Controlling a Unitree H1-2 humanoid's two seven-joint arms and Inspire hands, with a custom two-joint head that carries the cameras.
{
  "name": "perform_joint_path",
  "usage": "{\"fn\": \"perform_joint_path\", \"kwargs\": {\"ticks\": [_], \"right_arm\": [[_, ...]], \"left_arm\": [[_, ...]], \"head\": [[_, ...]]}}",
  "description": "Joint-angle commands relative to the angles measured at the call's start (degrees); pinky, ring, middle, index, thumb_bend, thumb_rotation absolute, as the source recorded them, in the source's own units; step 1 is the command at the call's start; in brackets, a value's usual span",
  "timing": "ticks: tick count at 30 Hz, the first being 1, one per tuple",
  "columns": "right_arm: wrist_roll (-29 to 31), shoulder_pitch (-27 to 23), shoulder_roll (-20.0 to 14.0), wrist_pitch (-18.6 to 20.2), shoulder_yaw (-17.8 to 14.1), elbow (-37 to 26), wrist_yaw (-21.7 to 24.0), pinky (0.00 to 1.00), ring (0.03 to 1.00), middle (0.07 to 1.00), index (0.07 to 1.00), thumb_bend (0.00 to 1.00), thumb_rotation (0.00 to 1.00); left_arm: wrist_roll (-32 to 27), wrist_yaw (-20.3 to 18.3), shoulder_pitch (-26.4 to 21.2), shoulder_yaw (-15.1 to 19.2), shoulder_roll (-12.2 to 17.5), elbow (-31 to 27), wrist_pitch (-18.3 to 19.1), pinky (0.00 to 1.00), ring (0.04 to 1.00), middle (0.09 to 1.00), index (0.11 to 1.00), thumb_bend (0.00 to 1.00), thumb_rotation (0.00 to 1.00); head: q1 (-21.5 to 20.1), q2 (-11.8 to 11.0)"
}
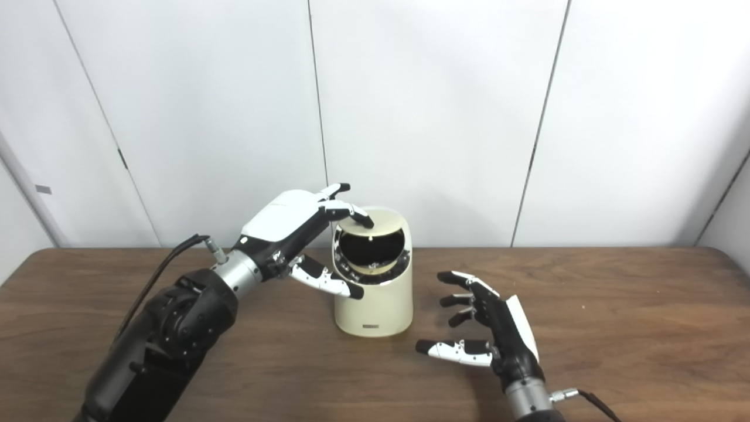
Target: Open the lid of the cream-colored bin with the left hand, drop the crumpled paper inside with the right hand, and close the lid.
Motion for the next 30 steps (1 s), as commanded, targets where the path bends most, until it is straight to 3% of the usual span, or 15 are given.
{"fn": "perform_joint_path", "kwargs": {"ticks": [1, 19, 30], "right_arm": [[-0.1, -2.0, 0.3, -1.0, 0.1, -2.0, -0.5, 0.48, 0.661, 0.795, 0.737, 0.8, 0.08], [0.8, -2.1, 0.7, -0.5, 0.1, -2.3, -0.3, 0.48, 0.65, 0.793, 0.736, 0.8, 0.09], [0.1, -2.0, 1.1, 0.3, 0.3, -3.3, -0.5, 0.47, 0.645, 0.79, 0.729, 0.79, 0.08]], "left_arm": [[0.1, 0.5, -1.4, 0.8, 1.0, -1.9, -0.8, 0.92, 0.987, 0.788, 0.772, 0.95, 0.31], [-0.8, 0.1, -0.2, 0.9, 0.5, -0.4, -3.7, 0.93, 0.986, 0.79, 0.77, 0.93, 0.3], [3.1, -0.1, 0.0, -0.9, 0.8, 0.0, -3.8, 0.94, 0.976, 0.783, 0.766, 0.93, 0.32]], "head": [[-0.1, 0.1], [-0.3, 0.5], [-0.9, 0.9]]}}
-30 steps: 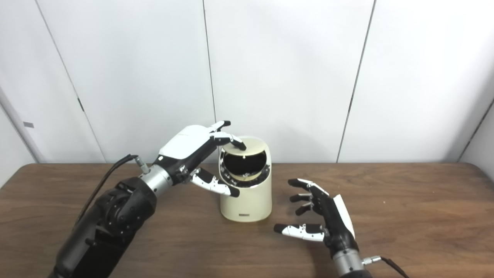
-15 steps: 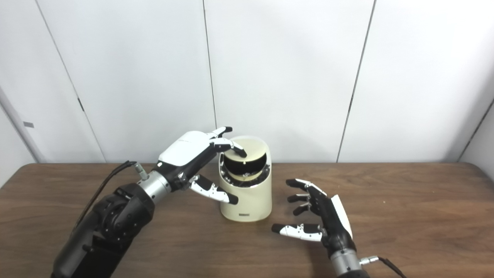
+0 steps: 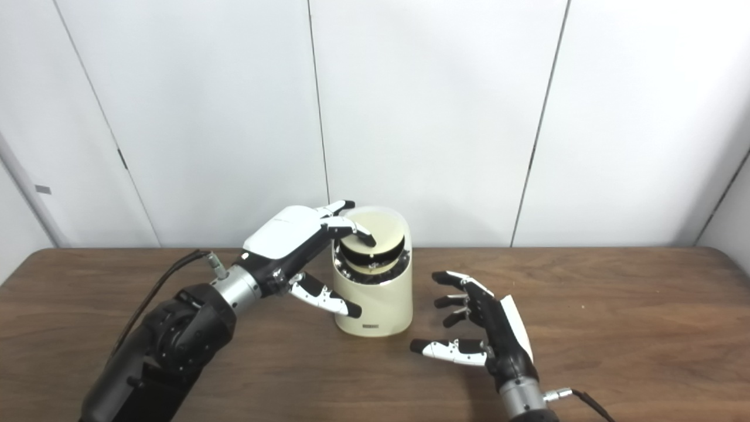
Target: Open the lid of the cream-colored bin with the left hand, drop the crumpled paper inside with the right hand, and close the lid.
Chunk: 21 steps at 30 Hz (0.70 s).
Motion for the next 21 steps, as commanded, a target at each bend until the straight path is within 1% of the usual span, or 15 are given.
{"fn": "perform_joint_path", "kwargs": {"ticks": [1, 7, 10, 11, 12, 14, 20, 21], "right_arm": [[0.1, -1.9, 0.2, -0.7, 0.0, -2.6, -0.5, 0.47, 0.644, 0.792, 0.729, 0.79, 0.08], [0.0, -1.7, 0.4, -0.4, -0.2, -3.2, -0.5, 0.47, 0.639, 0.792, 0.731, 0.79, 0.07], [-0.5, -1.7, 0.3, -0.3, -0.1, -3.4, -0.6, 0.47, 0.64, 0.791, 0.732, 0.78, 0.08], [-0.5, -1.7, 0.4, -0.2, -0.1, -3.6, -0.6, 0.46, 0.64, 0.791, 0.732, 0.78, 0.08], [-0.4, -1.6, 0.4, 0.0, -0.1, -3.8, -0.5, 0.47, 0.643, 0.789, 0.731, 0.78, 0.08], [-0.4, -1.6, 0.4, 0.1, -0.1, -4.1, -0.4, 0.47, 0.646, 0.789, 0.728, 0.79, 0.08], [-0.6, -1.6, 0.4, 0.1, -0.1, -4.2, -0.5, 0.47, 0.641, 0.786, 0.729, 0.79, 0.08], [-0.8, -1.5, 0.4, 0.4, 0.0, -4.4, -0.5, 0.47, 0.641, 0.786, 0.729, 0.79, 0.08]], "left_arm": [[1.6, 0.3, -1.9, -0.4, 0.8, -0.1, -0.8, 0.95, 0.977, 0.781, 0.768, 0.94, 0.32], [3.6, 0.2, -1.9, -1.4, 0.5, 0.9, -0.7, 1.0, 0.976, 0.784, 0.765, 0.94, 0.32], [4.3, 1.3, -2.1, -2.0, 0.5, 2.5, -1.9, 0.99, 0.966, 0.78, 0.763, 0.95, 0.32], [5.4, 1.6, -2.2, -2.5, 0.6, 2.9, -2.3, 0.99, 0.965, 0.779, 0.763, 0.96, 0.32], [6.7, 1.3, -2.2, -3.1, 0.8, 3.1, -2.4, 0.98, 0.963, 0.781, 0.768, 0.95, 0.34], [8.6, 1.0, -2.1, -4.0, 0.9, 3.2, -2.3, 1.0, 0.971, 0.789, 0.783, 0.94, 0.36], [10.1, 1.0, -2.0, -4.5, 0.8, 3.3, -2.3, 1.0, 0.971, 0.791, 0.78, 0.93, 0.34], [11.8, 0.1, -2.1, -5.6, 1.1, 3.7, -2.3, 1.0, 0.971, 0.791, 0.78, 0.93, 0.34]], "head": [[0.0, 0.1], [-0.2, 0.3], [-0.2, 0.5], [-0.2, 0.5], [-0.3, 0.7], [-0.3, 0.8], [-0.3, 0.8], [-0.3, 0.9]]}}
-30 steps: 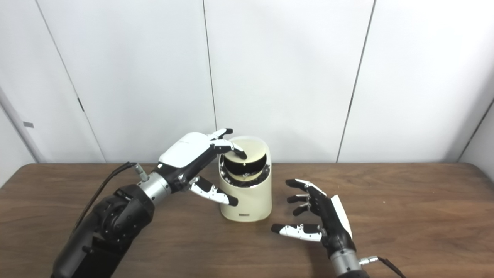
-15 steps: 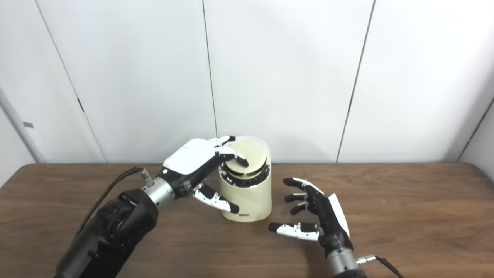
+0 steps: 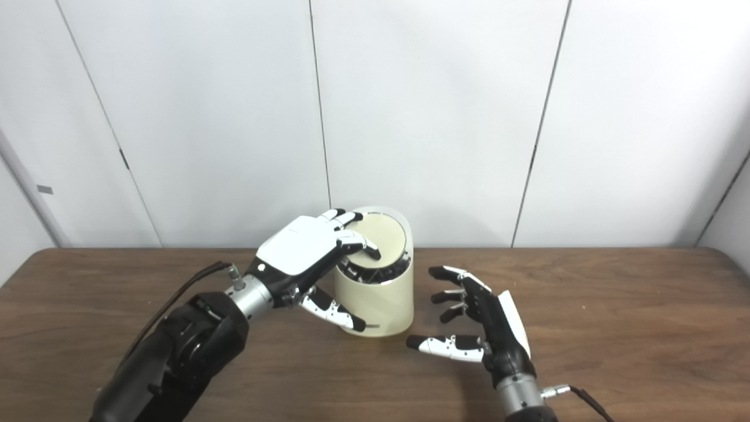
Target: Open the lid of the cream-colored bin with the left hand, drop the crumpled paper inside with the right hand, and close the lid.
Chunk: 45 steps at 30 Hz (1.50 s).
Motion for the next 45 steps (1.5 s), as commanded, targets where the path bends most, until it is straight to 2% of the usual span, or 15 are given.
{"fn": "perform_joint_path", "kwargs": {"ticks": [1, 3, 8, 14, 24, 32, 35, 36, 37, 39, 43, 45], "right_arm": [[-0.2, -1.5, -0.1, -0.7, 0.0, -2.7, -0.5, 0.47, 0.642, 0.787, 0.733, 0.78, 0.08], [-0.4, -1.4, -0.1, 0.0, -0.1, -3.3, -0.4, 0.47, 0.645, 0.789, 0.736, 0.78, 0.09], [-0.5, -1.4, -0.3, 0.0, -0.2, -3.4, -0.4, 0.49, 0.649, 0.792, 0.737, 0.78, 0.09], [0.0, -1.3, -0.1, 0.8, -0.4, -4.0, -0.2, 0.48, 0.65, 0.797, 0.733, 0.78, 0.08], [-0.1, -1.6, -0.3, 0.4, -0.3, -3.3, -0.5, 0.48, 0.641, 0.787, 0.726, 0.78, 0.09], [-0.1, -1.7, -0.3, 0.3, -0.3, -3.3, -0.5, 0.48, 0.64, 0.785, 0.725, 0.79, 0.1], [0.2, -1.7, -0.2, 0.0, -0.3, -2.9, -0.4, 0.47, 0.639, 0.79, 0.724, 0.78, 0.09], [0.3, -1.7, -0.2, 0.2, -0.3, -3.0, -0.4, 0.47, 0.638, 0.79, 0.724, 0.78, 0.09], [0.3, -1.7, -0.1, 0.5, -0.3, -3.1, -0.4, 0.47, 0.639, 0.79, 0.724, 0.78, 0.08], [0.2, -1.6, -0.1, 0.5, -0.3, -3.2, -0.4, 0.47, 0.64, 0.791, 0.726, 0.77, 0.08], [-0.2, -1.6, -0.3, 0.4, -0.3, -3.2, -0.5, 0.48, 0.639, 0.79, 0.726, 0.77, 0.09], [-0.1, -1.6, -0.3, 0.4, -0.3, -3.1, -0.4, 0.48, 0.639, 0.789, 0.728, 0.77, 0.09]], "left_arm": [[3.1, -2.4, -1.8, -2.2, 1.0, 1.4, -0.3, 1.0, 0.964, 0.788, 0.782, 0.93, 0.36], [4.9, -4.9, -2.1, -3.8, 1.4, 1.3, 0.4, 1.0, 0.963, 0.782, 0.771, 0.93, 0.37], [3.6, -9.4, -3.1, -5.3, 1.7, 2.4, 1.0, 1.0, 0.922, 0.733, 0.702, 0.95, 0.37], [3.5, -13.5, -3.8, -6.4, 2.0, 2.3, 2.7, 1.0, 0.895, 0.727, 0.676, 0.95, 0.4], [3.2, -15.7, -4.2, -6.7, 2.3, 1.0, 3.7, 1.0, 0.897, 0.735, 0.679, 0.94, 0.43], [3.1, -16.0, -4.2, -6.7, 2.4, 0.8, 3.8, 1.0, 0.899, 0.736, 0.681, 0.94, 0.43], [1.8, -14.6, -3.8, -5.2, 2.7, -0.3, 3.8, 1.0, 0.902, 0.735, 0.688, 0.93, 0.42], [1.8, -11.8, -3.2, -4.2, 2.7, -0.8, 3.2, 1.0, 0.903, 0.734, 0.693, 0.93, 0.4], [1.4, -7.0, -2.0, -2.3, 2.2, -1.4, 2.2, 0.98, 0.896, 0.737, 0.707, 0.93, 0.38], [0.7, -0.1, -0.3, 0.7, 1.3, -2.0, 0.8, 0.91, 0.878, 0.759, 0.746, 0.87, 0.31], [-0.5, 6.5, 1.5, 4.0, -0.2, -2.0, -0.8, 0.88, 0.885, 0.795, 0.801, 0.83, 0.31], [-1.8, 8.7, 2.8, 6.2, -1.7, -2.3, 0.4, 0.92, 0.89, 0.835, 0.849, 0.82, 0.35]], "head": [[0.0, 0.1], [0.1, 0.4], [0.1, 0.5], [0.3, 0.8], [0.5, 1.0], [0.5, 1.0], [0.7, 0.9], [0.8, 0.9], [0.8, 0.9], [0.8, 0.9], [0.9, 1.1], [0.9, 1.1]]}}
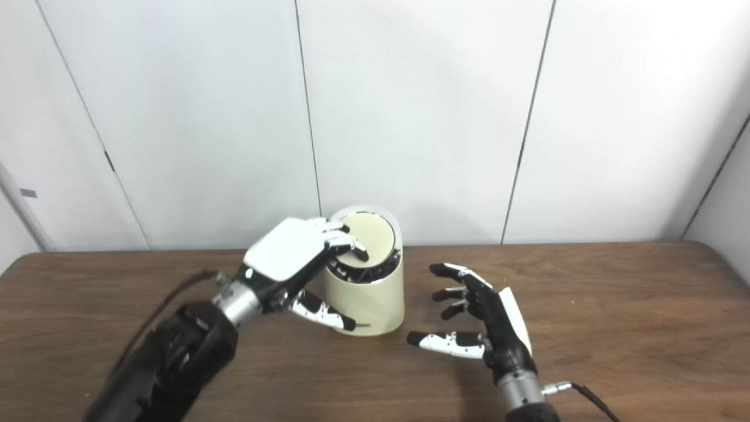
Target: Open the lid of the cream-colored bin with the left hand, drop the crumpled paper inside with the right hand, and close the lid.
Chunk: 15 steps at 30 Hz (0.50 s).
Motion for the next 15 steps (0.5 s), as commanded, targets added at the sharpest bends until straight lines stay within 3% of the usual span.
{"fn": "perform_joint_path", "kwargs": {"ticks": [1, 4, 9, 15], "right_arm": [[0.3, -1.7, -0.1, -1.6, -0.1, -1.5, -0.4, 0.47, 0.637, 0.788, 0.728, 0.77, 0.09], [0.4, -1.7, -0.2, -1.9, -0.2, -1.4, -0.4, 0.47, 0.633, 0.787, 0.727, 0.77, 0.07], [0.5, -1.7, -0.5, -1.9, -0.2, -1.2, -0.3, 0.47, 0.64, 0.785, 0.726, 0.77, 0.08], [0.3, -1.6, -0.6, -1.5, -0.2, -1.4, -0.3, 0.47, 0.643, 0.785, 0.724, 0.77, 0.08]], "left_arm": [[-2.0, 4.5, -0.8, 3.7, -1.4, -1.1, 1.5, 0.93, 0.883, 0.844, 0.858, 0.82, 0.36], [-4.1, 7.2, 0.9, 6.8, -3.6, -1.4, 2.2, 0.93, 0.873, 0.866, 0.873, 0.79, 0.32], [-8.8, 12.8, 3.1, 10.1, -5.5, 0.2, -0.3, 0.73, 0.841, 0.887, 0.894, 0.75, 0.32], [-14.3, 14.9, 5.4, 12.1, -6.8, 1.3, -1.9, 0.7, 0.857, 0.888, 0.885, 0.78, 0.32]], "head": [[0.0, 0.1], [0.0, 0.1], [0.2, 0.2], [0.5, 0.3]]}}
